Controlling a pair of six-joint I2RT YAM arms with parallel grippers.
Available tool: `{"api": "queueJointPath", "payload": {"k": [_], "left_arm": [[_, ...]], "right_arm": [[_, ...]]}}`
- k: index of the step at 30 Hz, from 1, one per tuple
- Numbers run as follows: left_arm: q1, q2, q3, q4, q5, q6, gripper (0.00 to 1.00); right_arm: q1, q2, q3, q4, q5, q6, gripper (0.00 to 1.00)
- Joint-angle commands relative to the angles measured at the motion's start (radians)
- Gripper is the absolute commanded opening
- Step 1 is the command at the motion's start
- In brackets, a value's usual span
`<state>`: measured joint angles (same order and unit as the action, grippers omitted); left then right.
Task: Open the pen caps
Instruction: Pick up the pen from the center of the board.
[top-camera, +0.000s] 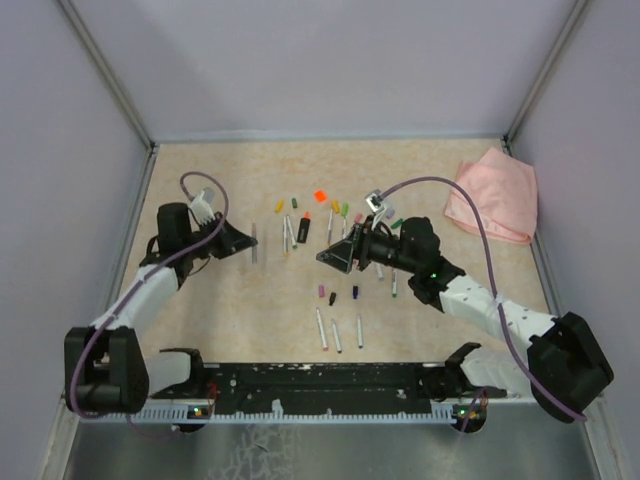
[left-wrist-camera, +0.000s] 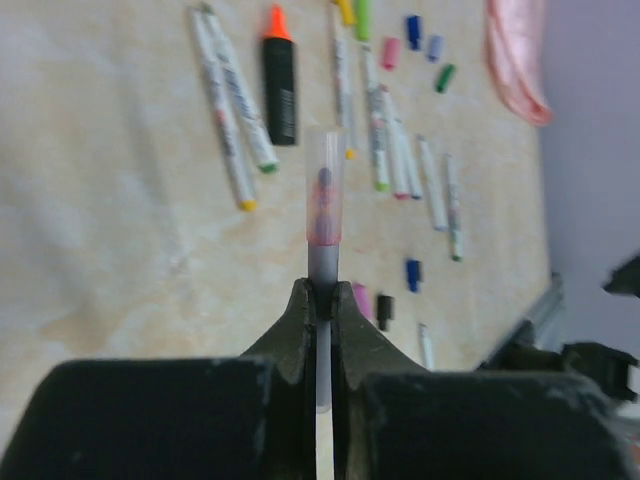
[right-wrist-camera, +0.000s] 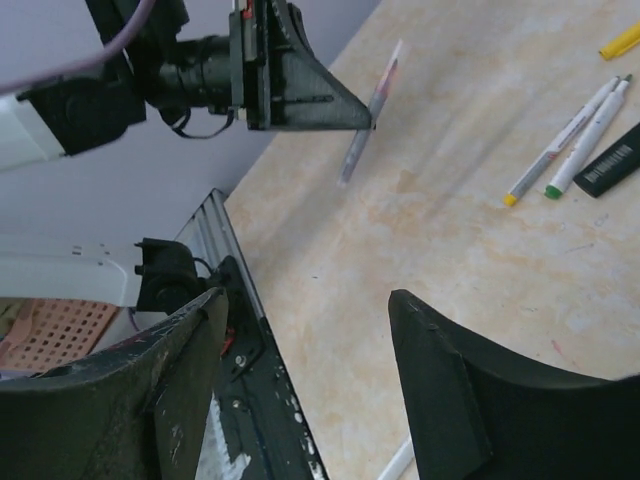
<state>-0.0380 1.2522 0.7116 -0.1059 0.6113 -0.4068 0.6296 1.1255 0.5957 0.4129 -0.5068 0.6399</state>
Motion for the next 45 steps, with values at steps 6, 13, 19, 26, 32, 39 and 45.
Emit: {"api": "queueJointPath", "payload": {"k": [6,13,19,26,32,39,45], "left_arm": [[-0.217,-0.24,-0.273,0.686,0.073,-0.496,0.0],[-0.377,-0.197,-0.264,0.8,-0.02,-0.558,0.0],[-0.452,-0.162,-0.247,0.83,-0.063,-0.567,0.0],[-0.515,-0.127,-0.216,0.835,-0.088,-0.558,0.0],[-0.545,-0.129,-0.216,0.821,-0.102,-0.556,0.0],[-0.564,-0.14,-0.215,0.8,-0.109,-0.552,0.0],[-0.565,-0.181,-0.207,0.739,-0.13,-0.524,0.19]], "right_arm": [[0.004,0.076,0.023,0.192,-0.107,0.152,0.49],[0.039,0.065,0.046,0.125,-0.08,0.142,0.49],[0.069,0.053,0.046,0.081,-0.059,0.141,0.49],[0.107,0.05,0.053,0.054,0.003,0.142,0.49],[0.127,0.06,0.061,0.014,0.031,0.147,0.45],[0.145,0.083,0.066,0.052,0.037,0.191,0.28],[0.148,0.074,0.037,0.078,0.038,0.222,0.0]]}}
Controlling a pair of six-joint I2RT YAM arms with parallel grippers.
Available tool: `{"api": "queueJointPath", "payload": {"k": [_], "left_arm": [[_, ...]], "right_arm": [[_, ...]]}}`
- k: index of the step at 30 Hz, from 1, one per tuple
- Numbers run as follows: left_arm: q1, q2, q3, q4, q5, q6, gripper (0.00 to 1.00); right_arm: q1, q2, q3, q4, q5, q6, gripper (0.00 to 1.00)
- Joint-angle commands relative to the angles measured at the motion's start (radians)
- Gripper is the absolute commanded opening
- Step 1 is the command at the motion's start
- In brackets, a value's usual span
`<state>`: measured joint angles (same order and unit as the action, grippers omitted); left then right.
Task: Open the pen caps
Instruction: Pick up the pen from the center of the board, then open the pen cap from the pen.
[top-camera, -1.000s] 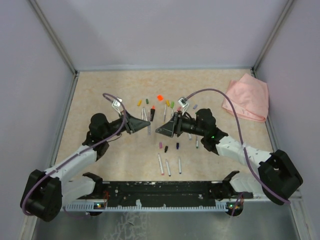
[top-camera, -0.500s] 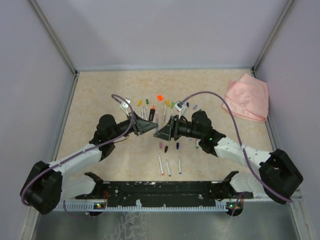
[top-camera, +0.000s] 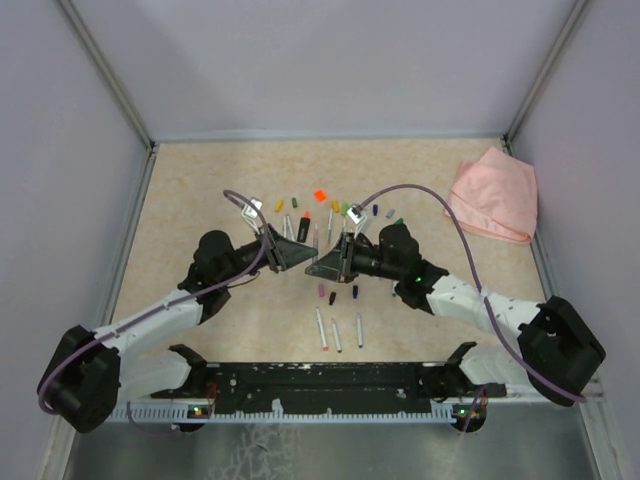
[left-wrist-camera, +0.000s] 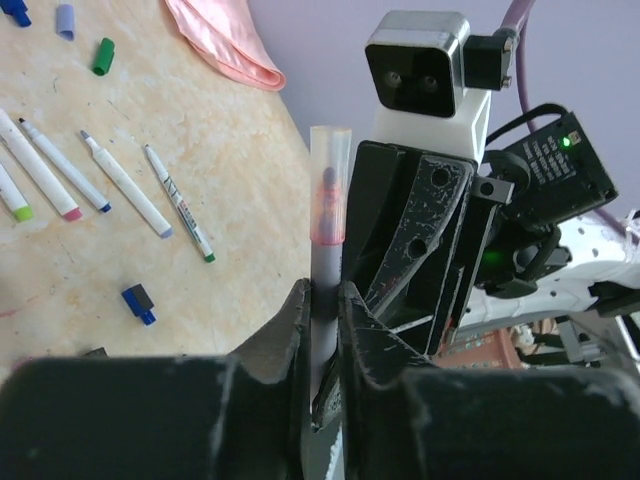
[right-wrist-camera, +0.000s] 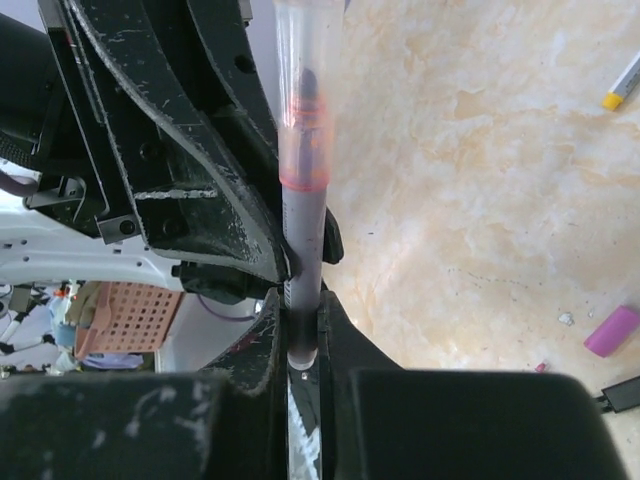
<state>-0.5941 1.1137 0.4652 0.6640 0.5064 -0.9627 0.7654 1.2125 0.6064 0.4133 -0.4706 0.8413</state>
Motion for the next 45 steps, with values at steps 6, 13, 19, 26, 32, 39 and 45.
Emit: {"api": "queueJointPath", "payload": {"k": [6,13,19,26,32,39,45], "left_arm": [[-0.001,-0.153,0.07,-0.18,-0.131,0.113,0.77],[0.039,-0.152,0.212,-0.388,-0.099,0.201,1.0],[0.054,0.008,0.385,-0.517,0.068,0.206,0.82],[0.054,0.098,0.457,-0.55,0.161,0.189,0.62],[0.052,0.131,0.458,-0.507,0.218,0.151,0.54],[0.051,0.161,0.459,-0.472,0.265,0.124,0.48],[0.052,0.185,0.462,-0.449,0.295,0.125,0.36]], "right_arm": [[0.013,-0.066,-0.03,0.126,-0.025,0.023,0.0],[0.012,-0.119,-0.068,0.151,-0.058,0.01,0.0],[0.012,-0.137,-0.079,0.165,-0.076,0.015,0.0],[0.012,-0.158,-0.092,0.155,-0.071,0.016,0.0],[0.012,-0.157,-0.094,0.157,-0.075,0.015,0.0],[0.012,-0.135,-0.086,0.17,-0.085,0.017,0.0],[0.013,-0.116,-0.075,0.176,-0.092,0.016,0.0]]}}
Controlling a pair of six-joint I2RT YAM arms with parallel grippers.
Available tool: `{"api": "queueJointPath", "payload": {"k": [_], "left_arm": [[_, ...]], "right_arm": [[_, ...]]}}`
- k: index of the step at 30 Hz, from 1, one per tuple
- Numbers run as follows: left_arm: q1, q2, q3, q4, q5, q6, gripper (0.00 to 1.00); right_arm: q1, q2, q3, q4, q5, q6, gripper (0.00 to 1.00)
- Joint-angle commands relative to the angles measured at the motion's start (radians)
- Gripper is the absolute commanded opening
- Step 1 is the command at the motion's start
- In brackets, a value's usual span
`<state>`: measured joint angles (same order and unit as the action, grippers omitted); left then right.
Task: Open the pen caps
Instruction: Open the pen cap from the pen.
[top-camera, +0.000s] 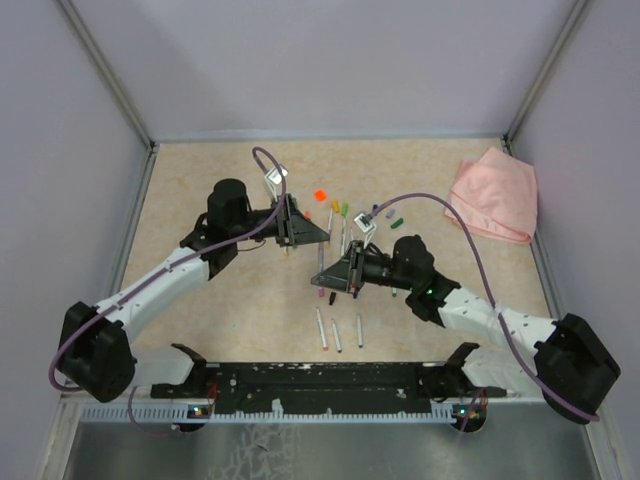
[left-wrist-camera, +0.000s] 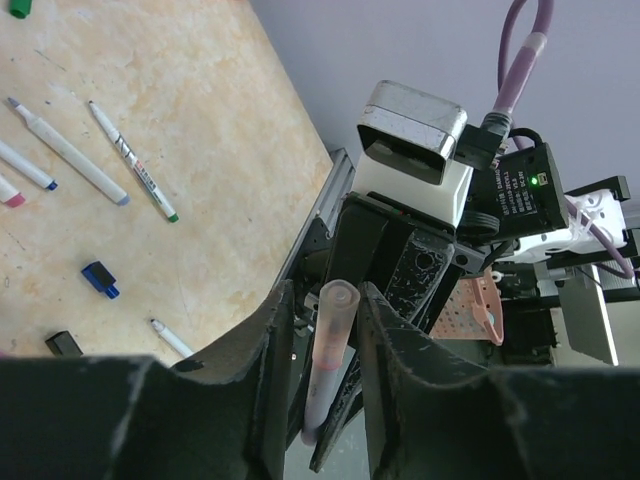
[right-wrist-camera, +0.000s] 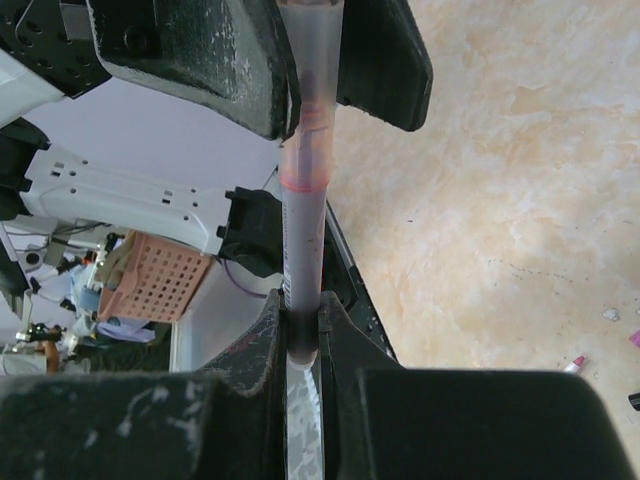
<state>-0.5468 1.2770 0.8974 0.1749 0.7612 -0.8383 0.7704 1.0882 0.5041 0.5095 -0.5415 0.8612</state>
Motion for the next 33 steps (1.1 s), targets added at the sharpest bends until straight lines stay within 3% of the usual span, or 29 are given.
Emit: {"api": "queueJointPath", "payload": {"k": [1,11,16,18,21,23,33], "left_arm": [[0.005,0.027,0.031,0.045,0.05,0.0,0.34],[0.004,0.068,0.036,0.064,0.109,0.027,0.22],[0.004,0.072,0.038,0.054,0.123,0.048,0.01],[0.005,0.068,0.037,0.054,0.121,0.055,0.0],[0.005,0.059,0.033,0.057,0.112,0.063,0.0],[0.005,0.051,0.03,0.065,0.106,0.065,0.0],[0.004,0.018,-0.011,0.146,0.082,0.046,0.0]], "right_arm": [[0.008,0.011,0.03,0.081,-0.023,-0.004,0.0],[0.006,0.031,0.041,0.082,-0.014,-0.005,0.0],[0.006,0.038,0.042,0.086,-0.007,-0.006,0.0],[0.006,0.039,0.043,0.087,-0.003,-0.002,0.0],[0.006,0.037,0.041,0.095,0.009,0.01,0.23],[0.006,0.03,0.04,0.105,0.022,0.02,0.32],[0.006,0.038,0.041,0.176,0.064,0.092,0.33]]}}
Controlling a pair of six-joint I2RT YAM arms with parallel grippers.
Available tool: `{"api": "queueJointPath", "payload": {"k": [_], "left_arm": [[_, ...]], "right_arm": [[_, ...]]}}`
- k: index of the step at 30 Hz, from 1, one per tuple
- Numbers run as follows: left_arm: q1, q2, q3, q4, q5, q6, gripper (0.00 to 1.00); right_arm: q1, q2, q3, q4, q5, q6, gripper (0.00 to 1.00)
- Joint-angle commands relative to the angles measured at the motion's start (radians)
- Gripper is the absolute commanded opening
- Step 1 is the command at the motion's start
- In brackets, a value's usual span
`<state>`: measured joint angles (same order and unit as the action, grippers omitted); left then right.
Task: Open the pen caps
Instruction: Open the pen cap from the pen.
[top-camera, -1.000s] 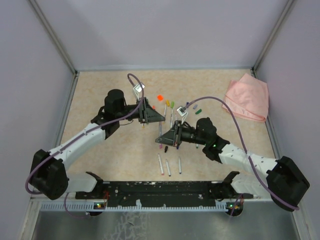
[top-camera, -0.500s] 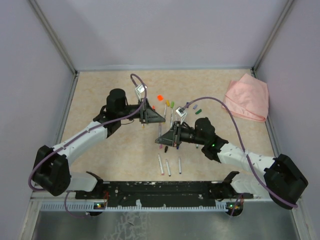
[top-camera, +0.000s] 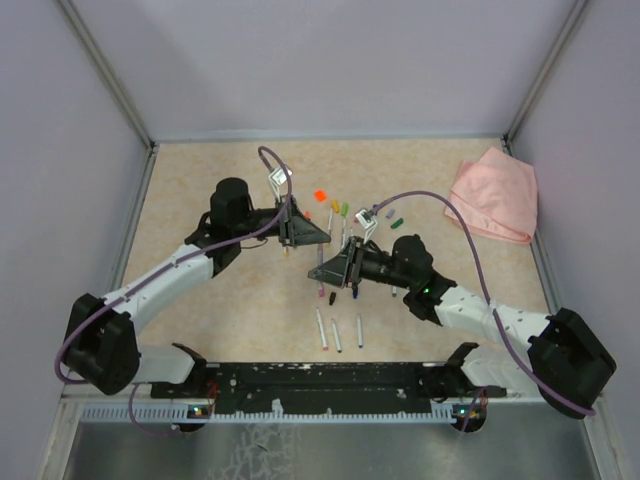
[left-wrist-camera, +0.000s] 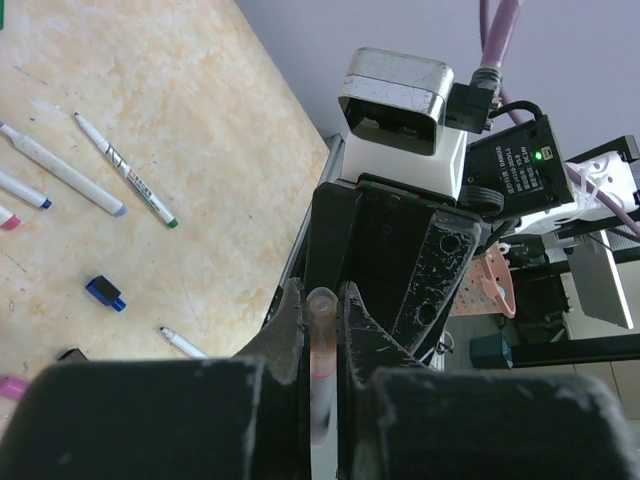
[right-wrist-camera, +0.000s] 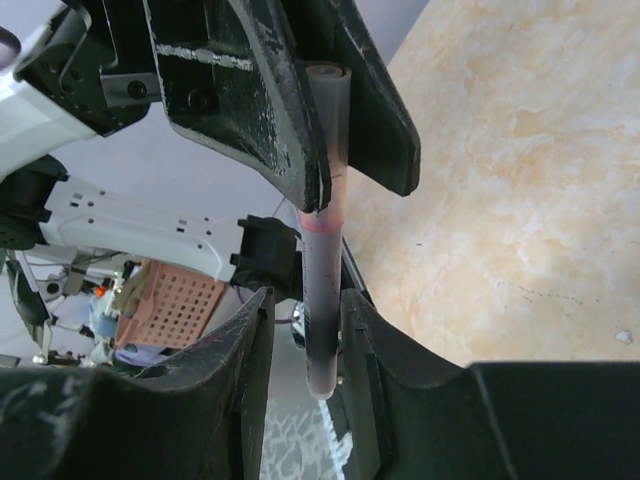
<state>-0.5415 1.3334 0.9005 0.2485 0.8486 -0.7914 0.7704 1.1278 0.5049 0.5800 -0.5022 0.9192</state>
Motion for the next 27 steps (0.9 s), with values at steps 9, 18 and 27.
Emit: {"api": "queueJointPath", "payload": {"k": [9,18,27], "left_arm": [[0.006,-0.048,-0.001,0.079,-0.036,0.019,0.0],[0.116,0.008,0.15,0.12,-0.12,0.088,0.0],[0.269,0.188,0.413,0.212,-0.178,-0.006,0.0]], "right_arm": [[0.006,0.024,0.036,0.13,0.028,0.089,0.01],[0.017,0.061,0.016,0.211,-0.029,0.145,0.0],[0.039,0.068,0.015,0.203,-0.041,0.15,0.0]]}}
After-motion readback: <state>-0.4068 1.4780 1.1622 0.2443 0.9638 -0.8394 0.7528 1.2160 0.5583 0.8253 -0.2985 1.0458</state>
